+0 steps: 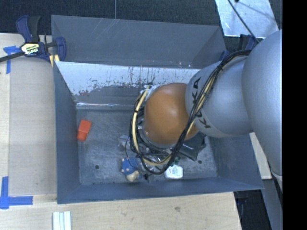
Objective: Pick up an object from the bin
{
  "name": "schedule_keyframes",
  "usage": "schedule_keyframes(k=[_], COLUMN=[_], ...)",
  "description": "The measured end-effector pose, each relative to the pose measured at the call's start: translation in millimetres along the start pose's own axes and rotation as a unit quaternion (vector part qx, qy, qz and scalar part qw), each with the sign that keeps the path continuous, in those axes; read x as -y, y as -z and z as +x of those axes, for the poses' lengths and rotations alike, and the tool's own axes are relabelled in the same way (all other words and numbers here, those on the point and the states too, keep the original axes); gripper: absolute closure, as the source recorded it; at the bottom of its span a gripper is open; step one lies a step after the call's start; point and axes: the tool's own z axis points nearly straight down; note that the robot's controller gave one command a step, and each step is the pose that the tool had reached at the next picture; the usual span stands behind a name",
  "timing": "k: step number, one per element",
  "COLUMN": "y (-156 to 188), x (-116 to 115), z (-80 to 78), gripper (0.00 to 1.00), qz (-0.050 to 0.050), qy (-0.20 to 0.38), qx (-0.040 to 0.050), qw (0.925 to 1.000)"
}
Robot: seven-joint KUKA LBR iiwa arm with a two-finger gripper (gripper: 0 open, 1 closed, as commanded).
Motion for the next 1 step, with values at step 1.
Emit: schedule_keyframes(k=[1], y=[0.4], x=[0.3], z=[0.1], gripper=[1.0], qz=[0.0], qy=[-0.001], qx=[-0.0003], qw=[1.0])
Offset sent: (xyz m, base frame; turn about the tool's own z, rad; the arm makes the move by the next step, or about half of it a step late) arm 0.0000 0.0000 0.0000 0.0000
